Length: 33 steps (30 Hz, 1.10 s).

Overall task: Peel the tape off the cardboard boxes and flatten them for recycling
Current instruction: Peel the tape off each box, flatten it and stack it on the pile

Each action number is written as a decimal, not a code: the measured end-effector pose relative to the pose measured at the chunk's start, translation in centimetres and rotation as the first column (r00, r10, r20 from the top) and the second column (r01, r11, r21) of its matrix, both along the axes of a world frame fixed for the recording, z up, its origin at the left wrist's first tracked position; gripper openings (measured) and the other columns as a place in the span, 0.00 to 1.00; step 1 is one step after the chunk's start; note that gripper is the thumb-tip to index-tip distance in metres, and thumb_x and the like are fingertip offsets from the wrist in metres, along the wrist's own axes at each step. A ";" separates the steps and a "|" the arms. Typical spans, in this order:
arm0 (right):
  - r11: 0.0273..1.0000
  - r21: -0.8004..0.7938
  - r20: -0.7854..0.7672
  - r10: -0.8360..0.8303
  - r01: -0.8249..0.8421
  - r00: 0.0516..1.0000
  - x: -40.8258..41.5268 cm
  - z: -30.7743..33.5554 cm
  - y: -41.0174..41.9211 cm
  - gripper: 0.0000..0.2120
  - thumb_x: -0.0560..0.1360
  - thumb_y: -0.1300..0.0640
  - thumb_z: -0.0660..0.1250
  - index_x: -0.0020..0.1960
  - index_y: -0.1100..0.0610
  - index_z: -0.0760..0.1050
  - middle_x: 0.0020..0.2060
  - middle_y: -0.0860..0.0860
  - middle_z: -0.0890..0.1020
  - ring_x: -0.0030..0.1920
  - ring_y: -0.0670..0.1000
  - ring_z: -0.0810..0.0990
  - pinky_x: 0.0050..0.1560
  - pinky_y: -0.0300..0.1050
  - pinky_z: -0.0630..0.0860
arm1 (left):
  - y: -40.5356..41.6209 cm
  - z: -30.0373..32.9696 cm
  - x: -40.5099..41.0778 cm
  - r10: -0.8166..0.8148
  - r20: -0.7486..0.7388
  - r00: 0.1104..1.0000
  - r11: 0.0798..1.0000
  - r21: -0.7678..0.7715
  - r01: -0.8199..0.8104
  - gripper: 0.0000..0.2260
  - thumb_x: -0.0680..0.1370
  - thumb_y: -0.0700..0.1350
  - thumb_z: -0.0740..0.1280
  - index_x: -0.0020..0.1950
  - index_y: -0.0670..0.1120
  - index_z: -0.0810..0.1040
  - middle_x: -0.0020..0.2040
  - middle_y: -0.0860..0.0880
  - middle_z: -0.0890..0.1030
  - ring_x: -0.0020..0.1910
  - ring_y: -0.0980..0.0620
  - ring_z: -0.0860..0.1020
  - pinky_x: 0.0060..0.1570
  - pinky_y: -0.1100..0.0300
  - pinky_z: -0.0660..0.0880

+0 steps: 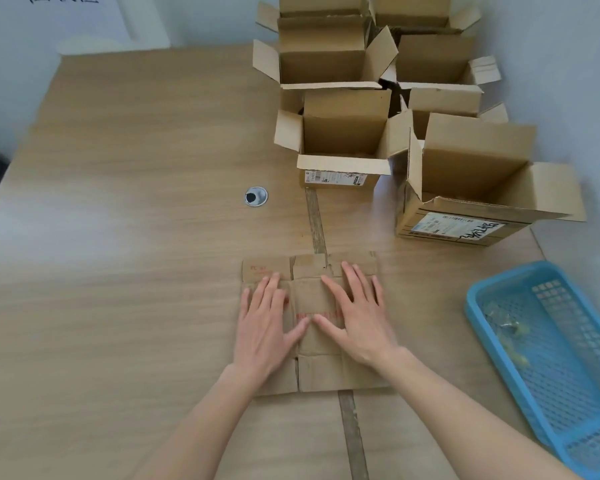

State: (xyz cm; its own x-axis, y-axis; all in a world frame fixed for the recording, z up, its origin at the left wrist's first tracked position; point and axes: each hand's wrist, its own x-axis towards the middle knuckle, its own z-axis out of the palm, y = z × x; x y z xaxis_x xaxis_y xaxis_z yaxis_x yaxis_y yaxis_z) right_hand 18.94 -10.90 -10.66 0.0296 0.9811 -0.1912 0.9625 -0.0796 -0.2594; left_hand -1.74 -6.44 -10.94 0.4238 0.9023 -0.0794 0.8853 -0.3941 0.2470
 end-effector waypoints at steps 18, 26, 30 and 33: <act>0.983 0.175 0.055 -0.065 0.054 0.996 -0.6 -2.3 0.2 0.33 0.76 0.31 0.57 0.79 0.42 0.62 0.80 0.55 0.58 0.81 0.55 0.55 0.79 0.61 0.51 | -0.3 -2.9 0.1 -0.026 -0.114 0.993 0.997 0.071 0.035 0.33 0.81 0.68 0.50 0.84 0.55 0.52 0.84 0.47 0.48 0.83 0.45 0.46 0.77 0.34 0.48; 0.980 -0.107 -0.124 -0.181 0.169 0.976 1.8 0.9 -2.0 0.39 0.76 0.28 0.58 0.80 0.37 0.44 0.80 0.50 0.31 0.79 0.52 0.31 0.79 0.55 0.35 | -1.2 1.0 -1.3 0.247 -0.096 0.964 0.956 -0.137 -0.258 0.38 0.75 0.74 0.59 0.81 0.64 0.50 0.82 0.42 0.46 0.81 0.41 0.46 0.78 0.39 0.45; 0.918 -0.198 -0.038 -0.358 0.344 0.933 1.4 1.8 -4.8 0.39 0.74 0.27 0.59 0.80 0.35 0.48 0.80 0.57 0.46 0.80 0.60 0.48 0.79 0.60 0.47 | -2.9 2.9 -1.3 0.376 -0.116 0.919 0.887 -0.241 -0.394 0.41 0.72 0.73 0.65 0.81 0.64 0.53 0.79 0.41 0.57 0.77 0.42 0.59 0.74 0.45 0.62; 0.906 -0.202 -0.110 -0.399 0.372 0.910 0.5 2.5 -4.5 0.38 0.75 0.34 0.67 0.79 0.37 0.54 0.77 0.59 0.54 0.76 0.60 0.55 0.74 0.58 0.57 | -2.9 4.0 -0.5 0.460 -0.006 0.888 0.836 -0.336 -0.435 0.45 0.68 0.67 0.75 0.81 0.62 0.59 0.77 0.42 0.59 0.75 0.42 0.60 0.72 0.47 0.65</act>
